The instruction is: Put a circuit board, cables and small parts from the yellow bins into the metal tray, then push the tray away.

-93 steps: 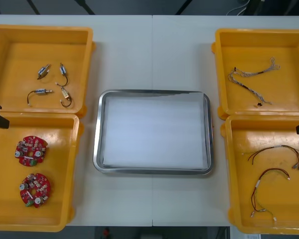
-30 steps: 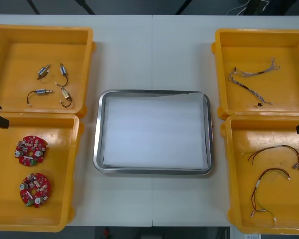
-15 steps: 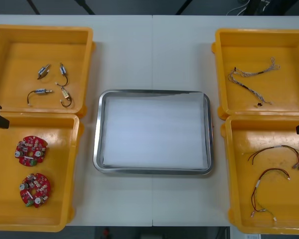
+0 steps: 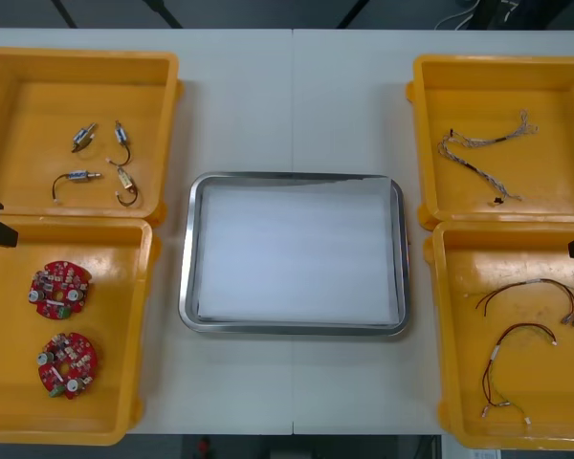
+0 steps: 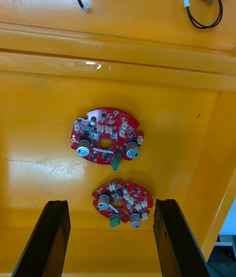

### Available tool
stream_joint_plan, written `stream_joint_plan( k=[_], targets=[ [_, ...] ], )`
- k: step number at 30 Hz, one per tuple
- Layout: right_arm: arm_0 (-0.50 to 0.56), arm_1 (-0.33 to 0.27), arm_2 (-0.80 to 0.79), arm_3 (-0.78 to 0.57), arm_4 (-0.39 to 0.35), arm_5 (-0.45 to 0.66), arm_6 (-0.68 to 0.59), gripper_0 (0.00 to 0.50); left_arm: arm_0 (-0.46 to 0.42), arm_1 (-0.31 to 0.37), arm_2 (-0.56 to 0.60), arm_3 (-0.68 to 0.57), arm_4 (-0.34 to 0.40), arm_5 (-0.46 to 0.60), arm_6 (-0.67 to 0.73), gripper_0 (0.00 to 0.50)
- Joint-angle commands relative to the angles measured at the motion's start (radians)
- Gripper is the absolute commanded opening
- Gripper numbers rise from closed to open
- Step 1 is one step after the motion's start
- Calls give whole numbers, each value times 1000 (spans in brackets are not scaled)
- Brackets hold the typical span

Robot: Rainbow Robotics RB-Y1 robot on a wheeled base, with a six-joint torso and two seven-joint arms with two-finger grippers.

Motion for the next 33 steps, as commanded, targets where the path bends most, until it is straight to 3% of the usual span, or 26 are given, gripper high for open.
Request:
stream_joint_plan(
  k=[1, 15, 18, 19, 33],
  targets=[
    [7, 6, -25, -22, 7, -5, -28, 500, 0, 48, 35, -3, 5, -7, 77, 500],
    [45, 14, 12, 9, 6, -5, -37, 500, 0, 48, 35, -3, 5, -7, 77, 500],
    [37, -9, 29, 15, 7, -31, -94, 500, 0, 48, 35, -3, 5, -7, 77, 500],
    [37, -15, 32, 15, 7, -41, -121, 500, 31, 31, 2, -1, 9, 72, -6, 500],
    [37, -17, 55, 15, 92, -82, -488, 500, 38, 26, -1, 22, 7, 42, -8, 500]
  ],
)
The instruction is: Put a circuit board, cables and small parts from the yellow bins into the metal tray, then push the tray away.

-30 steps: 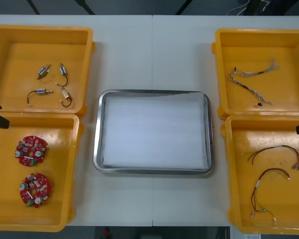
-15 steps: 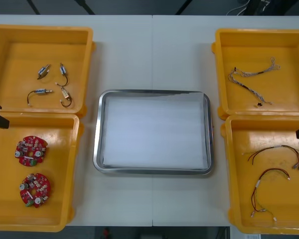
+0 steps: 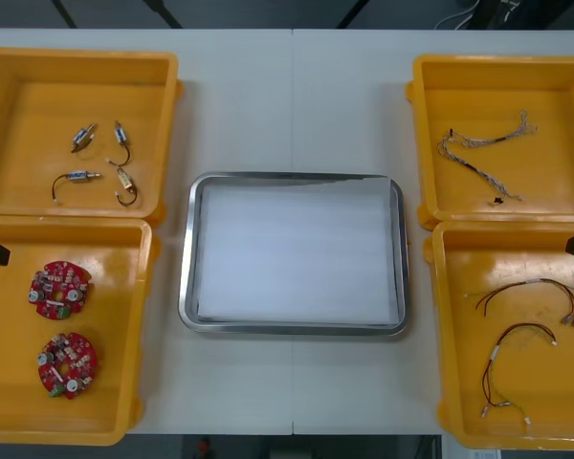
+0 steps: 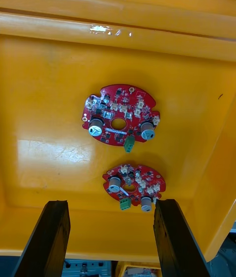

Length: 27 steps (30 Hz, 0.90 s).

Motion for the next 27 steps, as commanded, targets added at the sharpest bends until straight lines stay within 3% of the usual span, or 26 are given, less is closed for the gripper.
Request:
stream_joint_plan(
  k=[1, 8, 12, 27],
  targets=[
    [9, -21, 33, 0, 45, -22, -197, 500, 13, 23, 2, 24, 6, -19, -10, 500],
    [9, -21, 88, 1, 134, -51, -478, 500, 13, -8, 2, 55, 0, -43, -23, 500],
    [9, -21, 99, 19, 143, -68, -620, 500, 13, -33, 2, 55, -11, -59, -23, 500],
    [9, 44, 99, 99, 185, -163, -947, 500, 13, -160, 1, 36, -46, -76, 5, 500]
  ],
)
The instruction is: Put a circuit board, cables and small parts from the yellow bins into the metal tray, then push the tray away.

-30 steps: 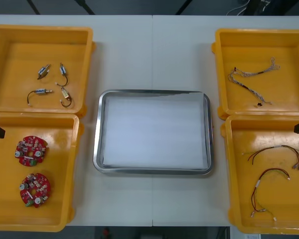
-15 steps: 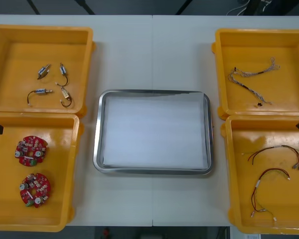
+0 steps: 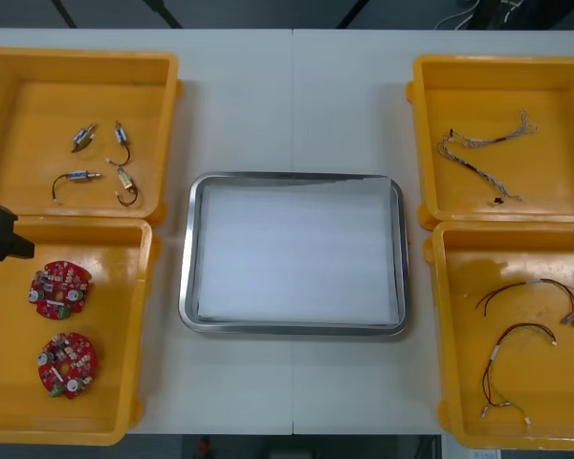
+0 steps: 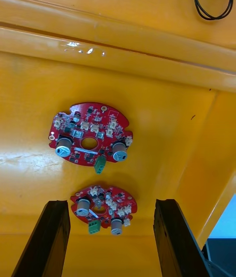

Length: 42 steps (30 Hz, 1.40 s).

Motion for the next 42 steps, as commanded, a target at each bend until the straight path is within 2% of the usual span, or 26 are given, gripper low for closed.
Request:
stream_joint_plan(
  k=[1, 15, 25, 27, 32, 38, 42],
  targets=[
    [9, 39, 6, 31, 19, -25, -74, 500, 13, -59, -3, -16, -34, -12, 8, 500],
    [9, 145, 6, 94, 49, -30, -84, 500, 16, -68, -111, -1, -88, -106, 71, 500],
    [9, 214, 6, 134, 79, -37, -69, 500, 16, -68, -211, 2, -138, -216, 214, 500],
    [9, 231, 6, 144, 87, -37, -61, 500, 16, -68, -233, 1, -178, -222, 241, 500],
    [9, 252, 9, 155, 101, -37, -54, 500, 16, -68, -274, 7, -263, -253, 269, 500],
    [9, 274, 11, 177, 105, -37, -45, 500, 16, -68, -291, 48, -257, -282, 280, 500],
    [9, 281, 12, 189, 104, -37, -42, 500, 16, -68, -332, 48, -281, -324, 290, 500]
  ],
)
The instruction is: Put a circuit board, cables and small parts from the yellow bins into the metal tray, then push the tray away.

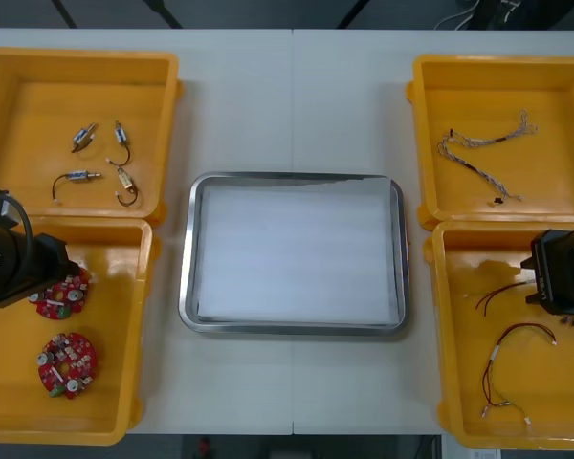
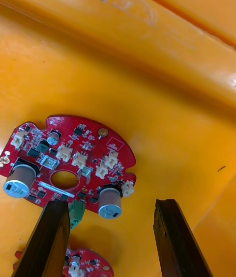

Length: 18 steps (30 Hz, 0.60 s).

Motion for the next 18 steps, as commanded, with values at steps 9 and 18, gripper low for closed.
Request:
stream_joint_plan(
  k=[9, 18],
  targets=[
    [9, 21, 30, 41, 7, -37, 25, 500, 16, -4, -94, -2, -50, -68, 5, 500],
    [9, 23, 38, 47, 9, -54, 34, 500, 14, -4, -130, -2, -71, -100, 26, 500]
  ],
)
